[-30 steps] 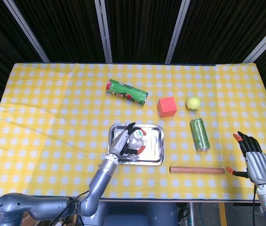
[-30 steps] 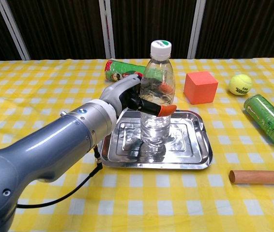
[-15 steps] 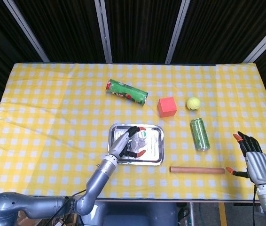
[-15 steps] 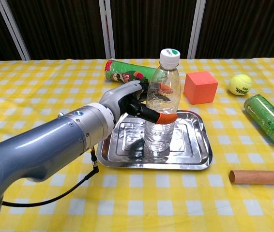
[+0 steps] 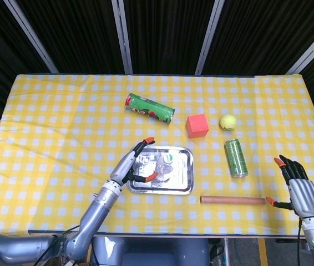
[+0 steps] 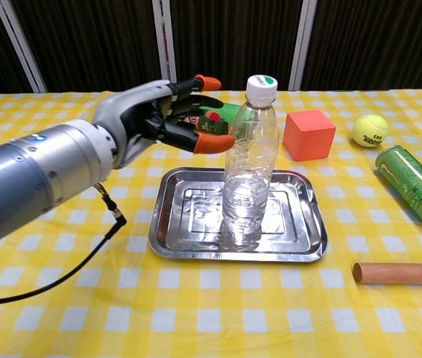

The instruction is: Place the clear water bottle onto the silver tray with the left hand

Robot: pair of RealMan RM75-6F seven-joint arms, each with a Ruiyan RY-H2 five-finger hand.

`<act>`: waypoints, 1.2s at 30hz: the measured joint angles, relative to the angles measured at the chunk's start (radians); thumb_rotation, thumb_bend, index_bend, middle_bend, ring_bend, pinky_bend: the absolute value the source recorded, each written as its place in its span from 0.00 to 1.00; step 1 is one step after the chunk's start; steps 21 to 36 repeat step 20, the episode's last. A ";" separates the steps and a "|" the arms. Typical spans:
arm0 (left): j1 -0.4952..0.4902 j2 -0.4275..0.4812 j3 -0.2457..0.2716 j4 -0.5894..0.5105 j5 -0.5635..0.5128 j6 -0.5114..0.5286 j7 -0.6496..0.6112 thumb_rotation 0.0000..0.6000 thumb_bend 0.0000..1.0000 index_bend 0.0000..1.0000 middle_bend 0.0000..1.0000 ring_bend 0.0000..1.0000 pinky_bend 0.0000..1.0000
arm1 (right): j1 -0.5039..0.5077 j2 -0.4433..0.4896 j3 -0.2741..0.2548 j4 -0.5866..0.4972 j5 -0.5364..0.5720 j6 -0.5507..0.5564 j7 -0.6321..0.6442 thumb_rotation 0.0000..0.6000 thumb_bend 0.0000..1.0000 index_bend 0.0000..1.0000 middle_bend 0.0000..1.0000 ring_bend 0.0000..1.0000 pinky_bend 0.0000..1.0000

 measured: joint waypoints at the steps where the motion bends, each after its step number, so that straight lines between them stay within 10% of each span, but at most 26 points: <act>1: 0.012 0.025 0.007 -0.019 0.007 0.006 0.002 1.00 0.33 0.13 0.17 0.00 0.01 | -0.001 0.001 0.000 -0.001 -0.001 0.002 0.001 1.00 0.05 0.05 0.00 0.00 0.00; 14: 0.336 0.394 0.179 -0.051 0.209 0.405 0.141 1.00 0.35 0.23 0.17 0.00 0.01 | -0.004 -0.009 0.010 0.027 -0.004 0.026 -0.020 1.00 0.05 0.05 0.00 0.00 0.00; 20: 0.428 0.416 0.251 0.138 0.262 0.533 0.304 1.00 0.35 0.23 0.17 0.00 0.01 | -0.004 -0.052 0.029 0.072 0.017 0.048 -0.112 1.00 0.05 0.05 0.00 0.00 0.00; 36: 0.428 0.416 0.251 0.138 0.262 0.533 0.304 1.00 0.35 0.23 0.17 0.00 0.01 | -0.004 -0.052 0.029 0.072 0.017 0.048 -0.112 1.00 0.05 0.05 0.00 0.00 0.00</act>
